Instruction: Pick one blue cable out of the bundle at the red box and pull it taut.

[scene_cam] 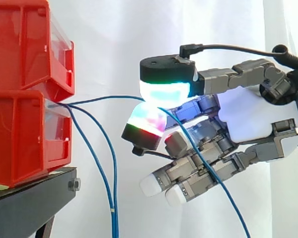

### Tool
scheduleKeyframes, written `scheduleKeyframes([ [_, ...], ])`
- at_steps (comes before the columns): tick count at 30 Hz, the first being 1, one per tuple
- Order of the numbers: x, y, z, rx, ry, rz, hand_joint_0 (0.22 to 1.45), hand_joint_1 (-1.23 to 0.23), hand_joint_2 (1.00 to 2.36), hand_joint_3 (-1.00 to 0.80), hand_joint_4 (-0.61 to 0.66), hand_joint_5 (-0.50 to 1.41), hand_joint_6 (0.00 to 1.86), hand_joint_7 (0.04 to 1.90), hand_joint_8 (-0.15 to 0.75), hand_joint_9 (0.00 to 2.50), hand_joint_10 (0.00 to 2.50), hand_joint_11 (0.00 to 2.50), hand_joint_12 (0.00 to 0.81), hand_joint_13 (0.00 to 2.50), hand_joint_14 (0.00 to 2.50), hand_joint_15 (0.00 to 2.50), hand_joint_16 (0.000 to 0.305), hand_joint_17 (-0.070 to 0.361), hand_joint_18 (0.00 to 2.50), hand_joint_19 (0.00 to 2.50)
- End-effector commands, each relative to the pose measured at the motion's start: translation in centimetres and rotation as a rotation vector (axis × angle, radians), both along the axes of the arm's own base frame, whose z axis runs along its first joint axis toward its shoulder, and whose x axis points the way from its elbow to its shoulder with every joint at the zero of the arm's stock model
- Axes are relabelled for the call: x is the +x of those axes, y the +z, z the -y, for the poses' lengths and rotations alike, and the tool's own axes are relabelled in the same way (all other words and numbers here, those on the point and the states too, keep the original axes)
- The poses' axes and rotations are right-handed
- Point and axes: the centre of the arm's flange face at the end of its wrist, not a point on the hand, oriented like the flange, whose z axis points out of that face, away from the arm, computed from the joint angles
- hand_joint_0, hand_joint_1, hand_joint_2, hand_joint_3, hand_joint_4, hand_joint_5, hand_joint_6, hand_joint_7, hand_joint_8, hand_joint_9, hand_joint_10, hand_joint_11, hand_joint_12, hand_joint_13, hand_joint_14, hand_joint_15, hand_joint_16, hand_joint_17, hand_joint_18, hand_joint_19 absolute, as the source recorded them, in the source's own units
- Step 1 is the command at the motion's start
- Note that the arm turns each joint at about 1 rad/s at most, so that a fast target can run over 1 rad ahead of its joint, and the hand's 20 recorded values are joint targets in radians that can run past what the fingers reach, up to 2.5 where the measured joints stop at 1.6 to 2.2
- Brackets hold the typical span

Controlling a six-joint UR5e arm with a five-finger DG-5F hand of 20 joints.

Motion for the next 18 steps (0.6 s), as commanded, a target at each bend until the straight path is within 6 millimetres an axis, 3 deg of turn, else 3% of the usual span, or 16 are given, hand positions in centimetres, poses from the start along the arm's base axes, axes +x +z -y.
scheduleKeyframes([
  [1, 0.0, 0.1, -0.1, 0.010, -0.001, 0.005, 0.61, -0.78, 1.01, 0.07, -0.07, -0.12, 0.94, 1.15, 0.363, 1.11, 0.01, 1.08, 0.438, 0.68, 0.01, 0.30, 0.060, 0.135, 0.70, 0.15],
  [5, 0.0, -0.1, -0.2, 0.027, -0.004, 0.007, 0.63, -0.79, 1.01, 0.09, -0.12, -0.13, 0.94, 1.21, 0.351, 1.10, 0.01, 1.09, 0.429, 0.67, 0.01, 0.30, 0.058, 0.131, 0.69, 0.15],
  [7, 0.0, -0.1, -0.1, 0.039, -0.008, 0.012, 0.63, -0.78, 1.01, 0.08, -0.12, -0.13, 0.95, 1.15, 0.352, 1.09, 0.01, 1.08, 0.427, 0.66, 0.01, 0.30, 0.058, 0.131, 0.68, 0.16],
  [11, -0.1, -0.3, -0.2, 0.065, -0.012, 0.017, 0.60, -0.74, 1.01, -0.06, 0.02, -0.13, 0.94, 1.06, 0.354, 1.07, 0.01, 1.07, 0.432, 0.63, 0.01, 0.32, 0.059, 0.132, 0.64, 0.19],
  [18, -0.4, -1.3, -0.2, 0.066, -0.007, -0.002, 0.57, -0.68, 1.02, -0.21, 0.06, -0.14, 0.94, 1.08, 0.328, 1.02, 0.01, 1.06, 0.397, 0.60, 0.01, 0.32, 0.052, 0.116, 0.57, 0.24],
])
